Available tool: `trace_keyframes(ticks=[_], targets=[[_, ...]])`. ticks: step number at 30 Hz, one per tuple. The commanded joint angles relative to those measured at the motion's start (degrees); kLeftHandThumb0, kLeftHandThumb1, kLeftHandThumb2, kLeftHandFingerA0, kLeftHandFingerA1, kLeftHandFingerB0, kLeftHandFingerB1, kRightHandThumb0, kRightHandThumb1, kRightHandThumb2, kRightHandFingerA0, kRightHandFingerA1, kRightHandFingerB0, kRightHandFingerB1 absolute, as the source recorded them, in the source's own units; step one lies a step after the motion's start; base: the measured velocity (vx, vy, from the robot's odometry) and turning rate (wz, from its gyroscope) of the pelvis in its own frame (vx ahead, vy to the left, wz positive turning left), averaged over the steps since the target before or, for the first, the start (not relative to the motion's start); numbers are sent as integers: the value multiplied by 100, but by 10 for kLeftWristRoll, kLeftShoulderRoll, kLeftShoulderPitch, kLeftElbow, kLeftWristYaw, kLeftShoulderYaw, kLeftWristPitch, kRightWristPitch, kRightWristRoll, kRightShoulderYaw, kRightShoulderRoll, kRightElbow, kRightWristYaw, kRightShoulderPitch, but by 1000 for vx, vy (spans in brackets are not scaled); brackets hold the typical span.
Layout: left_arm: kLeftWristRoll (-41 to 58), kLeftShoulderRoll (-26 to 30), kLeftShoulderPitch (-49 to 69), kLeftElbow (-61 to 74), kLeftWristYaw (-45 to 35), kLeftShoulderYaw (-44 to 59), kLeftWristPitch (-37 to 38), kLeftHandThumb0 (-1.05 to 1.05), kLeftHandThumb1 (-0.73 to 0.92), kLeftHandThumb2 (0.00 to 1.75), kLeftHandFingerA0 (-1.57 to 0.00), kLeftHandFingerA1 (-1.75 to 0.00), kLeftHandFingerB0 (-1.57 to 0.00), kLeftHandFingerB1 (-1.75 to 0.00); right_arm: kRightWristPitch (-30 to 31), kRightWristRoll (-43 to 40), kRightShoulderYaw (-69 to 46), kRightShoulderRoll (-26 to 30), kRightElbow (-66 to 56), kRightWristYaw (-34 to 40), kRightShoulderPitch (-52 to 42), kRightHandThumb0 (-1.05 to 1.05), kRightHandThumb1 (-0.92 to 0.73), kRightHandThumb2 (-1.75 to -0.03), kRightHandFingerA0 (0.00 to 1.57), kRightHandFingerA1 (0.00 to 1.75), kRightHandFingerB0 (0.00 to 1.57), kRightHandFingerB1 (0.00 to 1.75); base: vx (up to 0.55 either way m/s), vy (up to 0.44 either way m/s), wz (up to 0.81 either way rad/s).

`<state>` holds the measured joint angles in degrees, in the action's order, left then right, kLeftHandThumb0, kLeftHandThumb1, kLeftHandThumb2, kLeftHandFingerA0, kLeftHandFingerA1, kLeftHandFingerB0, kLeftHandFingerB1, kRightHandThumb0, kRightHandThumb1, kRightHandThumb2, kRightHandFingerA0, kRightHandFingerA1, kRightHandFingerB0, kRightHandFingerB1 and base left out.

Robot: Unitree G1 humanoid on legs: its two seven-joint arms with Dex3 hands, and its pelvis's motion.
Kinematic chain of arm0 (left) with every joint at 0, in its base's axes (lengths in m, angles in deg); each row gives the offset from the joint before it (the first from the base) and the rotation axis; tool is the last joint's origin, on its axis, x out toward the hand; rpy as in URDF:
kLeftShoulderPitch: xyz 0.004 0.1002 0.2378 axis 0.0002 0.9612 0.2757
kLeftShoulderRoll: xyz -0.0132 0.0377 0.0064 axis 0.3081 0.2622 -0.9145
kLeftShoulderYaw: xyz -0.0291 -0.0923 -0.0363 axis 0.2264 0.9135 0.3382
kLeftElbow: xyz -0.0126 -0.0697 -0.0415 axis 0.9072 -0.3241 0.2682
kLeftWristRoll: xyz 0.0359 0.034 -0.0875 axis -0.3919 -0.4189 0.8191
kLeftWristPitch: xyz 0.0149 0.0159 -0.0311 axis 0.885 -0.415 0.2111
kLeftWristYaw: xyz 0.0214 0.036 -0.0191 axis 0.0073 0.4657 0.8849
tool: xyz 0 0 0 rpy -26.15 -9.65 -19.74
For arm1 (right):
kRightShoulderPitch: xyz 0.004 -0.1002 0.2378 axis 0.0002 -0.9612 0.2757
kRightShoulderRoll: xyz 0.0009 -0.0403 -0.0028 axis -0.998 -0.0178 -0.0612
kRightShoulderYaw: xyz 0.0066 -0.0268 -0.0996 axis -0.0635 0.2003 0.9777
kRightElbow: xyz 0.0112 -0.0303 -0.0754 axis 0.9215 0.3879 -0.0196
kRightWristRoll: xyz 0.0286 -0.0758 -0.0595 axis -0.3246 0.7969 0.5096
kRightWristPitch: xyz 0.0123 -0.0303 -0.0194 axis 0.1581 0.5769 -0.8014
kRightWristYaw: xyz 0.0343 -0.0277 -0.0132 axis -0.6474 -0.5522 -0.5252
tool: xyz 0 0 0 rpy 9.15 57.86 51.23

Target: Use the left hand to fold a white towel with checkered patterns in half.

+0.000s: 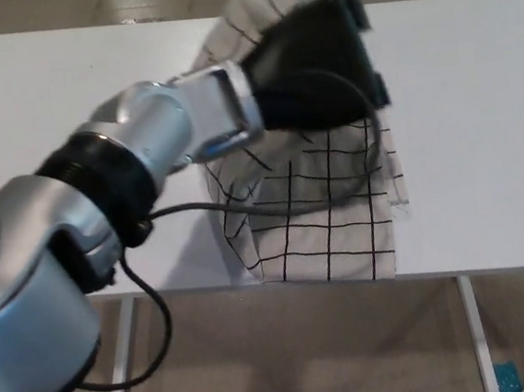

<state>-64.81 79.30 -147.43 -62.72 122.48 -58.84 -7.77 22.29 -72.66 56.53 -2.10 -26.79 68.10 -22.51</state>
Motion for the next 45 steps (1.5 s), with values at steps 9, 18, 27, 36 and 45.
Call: trace_keyframes(ticks=[9,18,27,36,45], targets=[[213,-47,136,166,-541,66,-61,-84,45,84,0,0,0,-12,18,-4,4,4,-8,-7,5,-50,-74,-62,51,39,57,43,0,0,0],[278,-18,162,224,-648,98,-97,-97,61,100,0,0,0,-13,17,-3,3,10,0,-12,7,-50,-74,-62,51,39,57,44,0,0,0],[294,7,148,238,-681,144,-102,-97,60,100,0,0,0,-14,18,-2,3,7,6,-8,8,-50,-73,-62,51,39,57,44,0,0,0],[460,28,72,293,-590,332,-91,-80,46,91,0,-8,0,-20,13,-7,0,5,16,-10,9,-50,-72,-62,49,39,58,44,0,0,0],[628,78,83,458,-615,515,-188,-36,22,85,0,-48,0,-48,-12,-7,0,9,18,-23,-20,-50,-71,-62,49,39,58,44,0,0,0]])
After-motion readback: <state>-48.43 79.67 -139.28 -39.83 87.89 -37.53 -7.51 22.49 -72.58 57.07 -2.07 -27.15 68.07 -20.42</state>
